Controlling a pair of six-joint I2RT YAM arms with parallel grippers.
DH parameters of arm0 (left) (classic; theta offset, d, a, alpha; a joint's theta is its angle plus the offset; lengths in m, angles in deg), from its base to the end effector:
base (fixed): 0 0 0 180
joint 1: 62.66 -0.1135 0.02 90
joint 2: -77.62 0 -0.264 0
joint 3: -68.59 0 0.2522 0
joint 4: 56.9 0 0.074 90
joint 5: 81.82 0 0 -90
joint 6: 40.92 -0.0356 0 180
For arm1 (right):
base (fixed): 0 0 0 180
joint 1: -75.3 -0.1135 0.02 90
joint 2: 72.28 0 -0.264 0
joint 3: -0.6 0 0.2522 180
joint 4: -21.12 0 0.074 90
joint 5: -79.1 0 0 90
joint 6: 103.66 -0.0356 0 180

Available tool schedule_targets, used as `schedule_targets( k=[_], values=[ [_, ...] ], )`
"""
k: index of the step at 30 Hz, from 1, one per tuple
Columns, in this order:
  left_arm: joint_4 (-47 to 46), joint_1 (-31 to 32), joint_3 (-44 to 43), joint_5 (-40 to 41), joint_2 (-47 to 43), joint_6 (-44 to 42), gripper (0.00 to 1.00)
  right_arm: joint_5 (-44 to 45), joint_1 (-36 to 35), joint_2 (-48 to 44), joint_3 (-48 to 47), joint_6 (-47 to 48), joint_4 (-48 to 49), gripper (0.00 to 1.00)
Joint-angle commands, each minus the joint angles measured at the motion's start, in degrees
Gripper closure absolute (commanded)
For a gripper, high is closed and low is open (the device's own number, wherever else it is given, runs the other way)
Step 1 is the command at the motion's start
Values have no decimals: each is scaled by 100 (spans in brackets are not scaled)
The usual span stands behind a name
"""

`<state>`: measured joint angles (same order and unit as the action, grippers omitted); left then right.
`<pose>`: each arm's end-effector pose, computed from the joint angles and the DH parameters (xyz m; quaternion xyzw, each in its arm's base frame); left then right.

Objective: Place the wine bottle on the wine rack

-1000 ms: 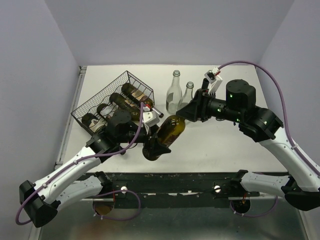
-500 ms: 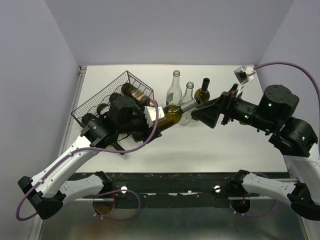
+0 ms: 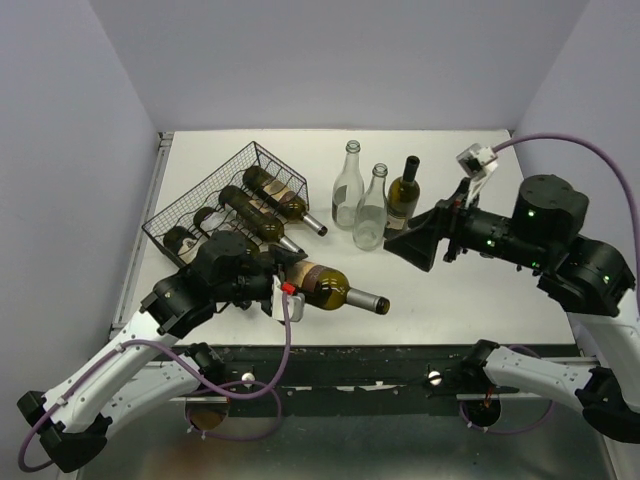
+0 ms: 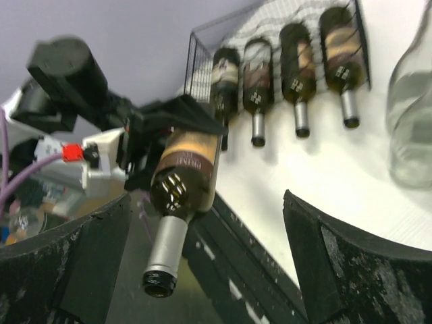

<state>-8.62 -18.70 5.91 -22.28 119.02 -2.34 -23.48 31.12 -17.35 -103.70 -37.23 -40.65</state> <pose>0.0956 -0.1173 0.3321 0.7008 0.4523 -0.1907 0.5177 0.0941 0.1023 0.4976 -0.2061 0.7499 0.4180 0.4695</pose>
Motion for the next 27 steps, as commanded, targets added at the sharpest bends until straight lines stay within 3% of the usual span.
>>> schedule_targets(
  k=[1, 9, 22, 27],
  values=[
    [-482, -2, -354, -119, 60, -1123, 100, -1078, -29, 280, 624, 204, -217, 0],
    [-762, -2, -521, 540, 289, -1906, 100, -1457, -29, 395, 1460, 371, -297, 1],
    [-1044, 68, -460, 1112, 579, -2250, 100, -1985, -29, 597, 1856, 116, 309, 2],
    [-1070, 121, -530, 1279, 719, -2267, 100, -2099, -55, 781, 2049, 99, 389, 9]
  ],
)
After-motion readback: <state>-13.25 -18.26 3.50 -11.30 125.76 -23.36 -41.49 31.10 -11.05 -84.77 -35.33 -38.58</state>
